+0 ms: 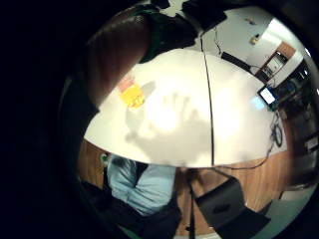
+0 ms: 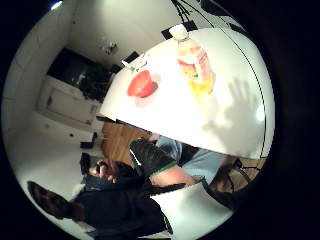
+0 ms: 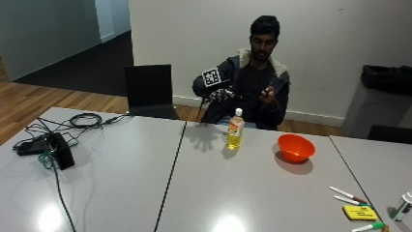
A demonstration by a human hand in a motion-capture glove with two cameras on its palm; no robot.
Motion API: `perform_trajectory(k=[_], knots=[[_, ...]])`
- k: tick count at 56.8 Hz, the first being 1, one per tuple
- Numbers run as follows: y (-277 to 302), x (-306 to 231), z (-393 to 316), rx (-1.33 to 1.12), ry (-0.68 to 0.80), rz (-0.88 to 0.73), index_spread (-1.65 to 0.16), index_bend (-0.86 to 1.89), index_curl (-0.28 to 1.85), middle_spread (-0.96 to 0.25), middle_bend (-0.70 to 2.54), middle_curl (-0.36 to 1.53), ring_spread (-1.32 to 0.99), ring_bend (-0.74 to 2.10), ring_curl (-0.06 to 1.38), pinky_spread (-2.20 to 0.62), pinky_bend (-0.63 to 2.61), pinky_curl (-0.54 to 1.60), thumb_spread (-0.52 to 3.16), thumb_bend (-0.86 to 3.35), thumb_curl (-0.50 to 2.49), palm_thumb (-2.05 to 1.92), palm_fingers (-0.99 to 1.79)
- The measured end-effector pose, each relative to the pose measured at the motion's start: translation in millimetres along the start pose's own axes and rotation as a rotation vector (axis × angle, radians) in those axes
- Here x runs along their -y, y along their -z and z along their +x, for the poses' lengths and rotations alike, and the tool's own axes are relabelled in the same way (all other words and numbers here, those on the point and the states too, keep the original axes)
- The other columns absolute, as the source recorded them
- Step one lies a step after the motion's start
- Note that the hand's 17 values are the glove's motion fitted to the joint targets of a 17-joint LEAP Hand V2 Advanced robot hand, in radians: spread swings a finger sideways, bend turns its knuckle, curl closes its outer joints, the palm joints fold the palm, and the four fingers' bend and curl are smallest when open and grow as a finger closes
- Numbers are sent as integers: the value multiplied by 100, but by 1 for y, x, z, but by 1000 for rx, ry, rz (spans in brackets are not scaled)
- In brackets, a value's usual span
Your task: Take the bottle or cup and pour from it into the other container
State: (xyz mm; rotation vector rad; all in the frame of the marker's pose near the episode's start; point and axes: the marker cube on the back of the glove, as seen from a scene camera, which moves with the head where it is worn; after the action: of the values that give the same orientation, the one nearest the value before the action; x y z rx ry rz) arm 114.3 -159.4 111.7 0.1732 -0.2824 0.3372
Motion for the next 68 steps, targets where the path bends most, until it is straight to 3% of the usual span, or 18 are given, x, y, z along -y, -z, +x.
perform_trajectory(k=[3,9,24,29,32,36,41,45,53,59,68], knots=[[-10,7,10,44,91,-27,-34,18,33,6,19,32,22,16,14,39,32,34,87,-3,35,27,35],[-37,17,19,153,94,31,-32,16,32,6,20,33,22,17,14,40,34,34,86,-3,35,28,33],[-104,45,25,507,-105,53,-28,15,30,9,20,33,23,18,16,41,37,35,85,-3,36,32,32],[-129,51,29,622,44,89,-26,14,29,9,20,33,24,19,17,41,38,36,83,-3,37,34,31],[-135,61,22,692,-106,-23,-26,14,29,10,21,34,24,19,17,41,38,36,83,-3,37,37,31],[-149,75,19,760,-63,2,-25,14,28,10,21,34,24,19,18,41,39,36,81,-3,37,39,31],[-155,81,12,828,-134,-53,-24,13,27,10,21,34,24,21,19,40,39,36,80,-3,38,42,34],[-160,88,7,893,-112,-27,-24,14,27,7,24,35,23,26,21,40,37,35,79,-2,38,46,45],[-176,92,7,911,124,123,-27,11,25,-2,25,35,16,39,26,37,37,34,78,0,40,62,68],[-170,91,2,916,-70,-32,-30,11,25,-14,31,37,1,50,30,31,34,34,75,5,43,81,97],[-171,81,1,930,-47,-20,-30,10,25,-25,32,39,-12,60,36,17,31,36,70,4,47,97,112]])
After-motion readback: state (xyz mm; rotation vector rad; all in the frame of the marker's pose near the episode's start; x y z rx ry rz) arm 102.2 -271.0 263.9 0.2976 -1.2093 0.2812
